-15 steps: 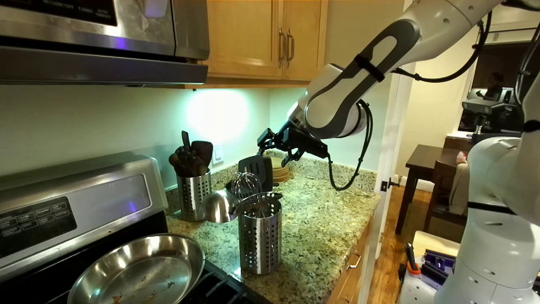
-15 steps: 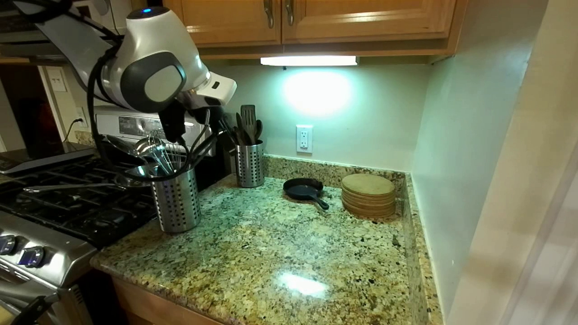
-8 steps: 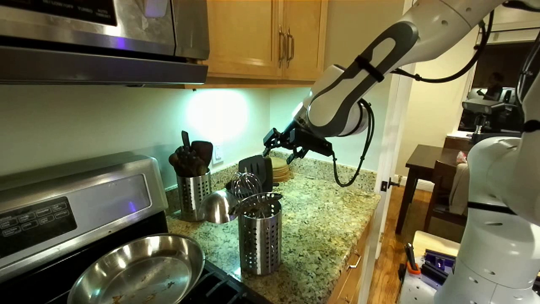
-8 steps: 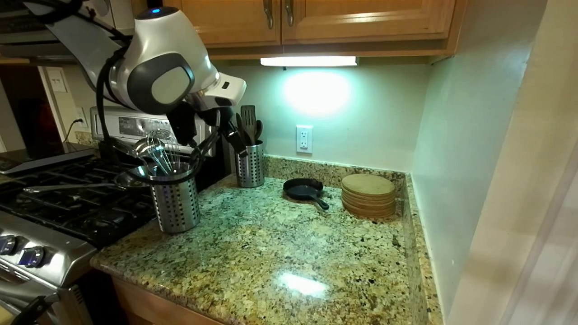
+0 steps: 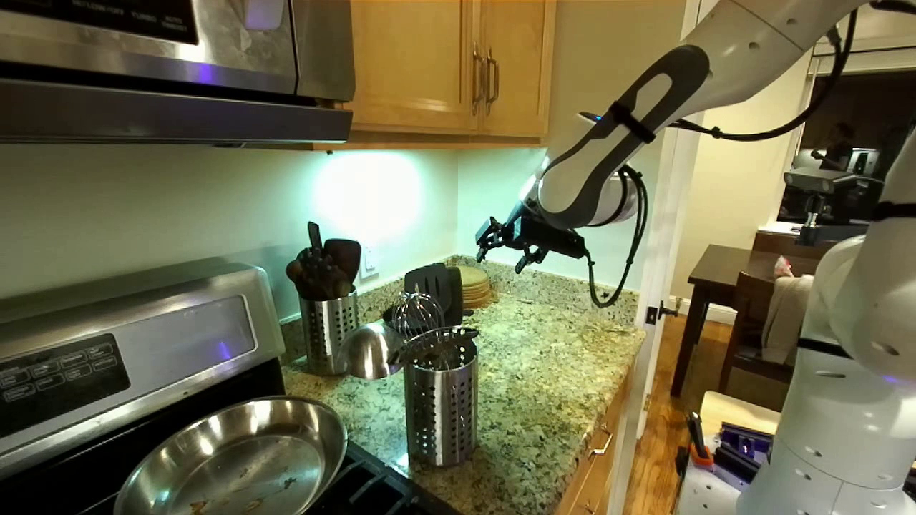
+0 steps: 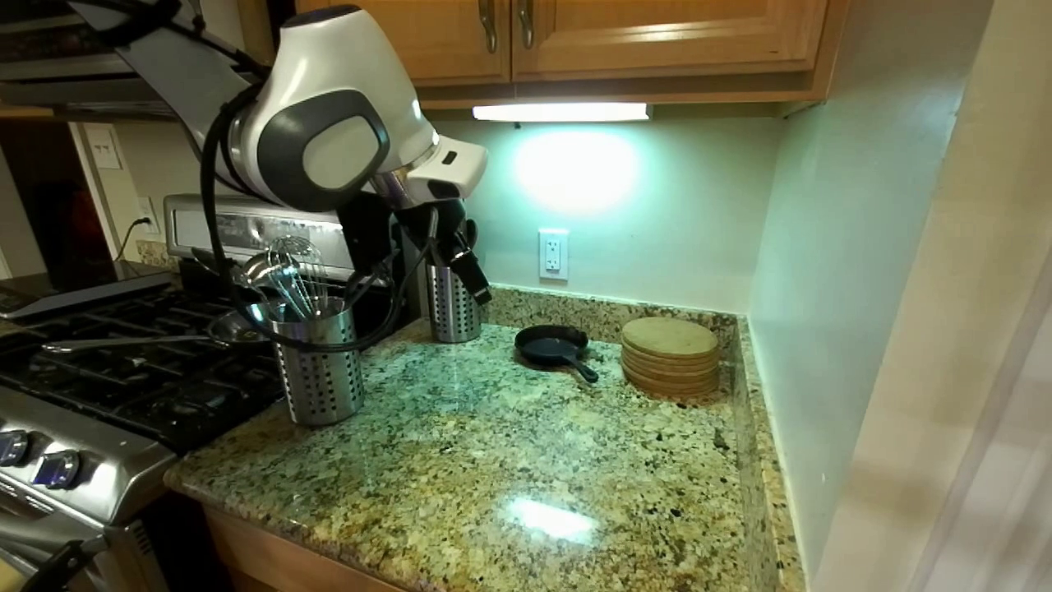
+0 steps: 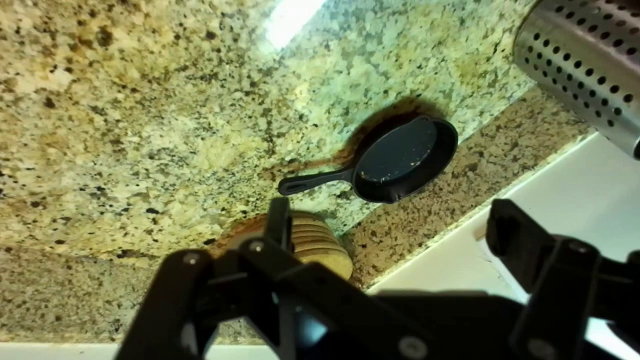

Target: Put the spatula on the counter

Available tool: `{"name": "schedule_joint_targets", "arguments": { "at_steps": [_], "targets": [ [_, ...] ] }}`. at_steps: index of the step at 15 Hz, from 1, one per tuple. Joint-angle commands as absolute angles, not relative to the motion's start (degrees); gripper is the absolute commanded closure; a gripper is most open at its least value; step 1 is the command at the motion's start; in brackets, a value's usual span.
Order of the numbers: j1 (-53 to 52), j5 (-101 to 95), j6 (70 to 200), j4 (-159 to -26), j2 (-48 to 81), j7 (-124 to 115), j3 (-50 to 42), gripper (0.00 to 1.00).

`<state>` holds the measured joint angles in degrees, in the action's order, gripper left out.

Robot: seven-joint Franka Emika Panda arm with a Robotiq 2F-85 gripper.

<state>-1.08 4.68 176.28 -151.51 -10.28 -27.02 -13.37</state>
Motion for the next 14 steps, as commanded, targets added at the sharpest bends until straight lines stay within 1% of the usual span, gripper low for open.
{"name": "schedule_joint_targets", "arguments": {
  "at_steps": [1, 5, 6, 10, 14],
  "targets": [
    [0.01, 4.14, 169.36, -153.18, -15.44, -29.72, -11.54, 0.0],
    [1.96, 0.78, 160.23, -152.57, -18.91, -33.36, -8.51, 0.0],
    [6.58, 1.05, 158.15, -152.42, -19.8, -32.86, -3.69, 0.0],
    [12.31, -5.56, 152.01, -152.8, -24.69, -32.5, 2.25, 0.0],
    [13.09, -8.33, 146.85, -152.86, -29.49, -29.65, 4.05, 0.0]
  ]
}}
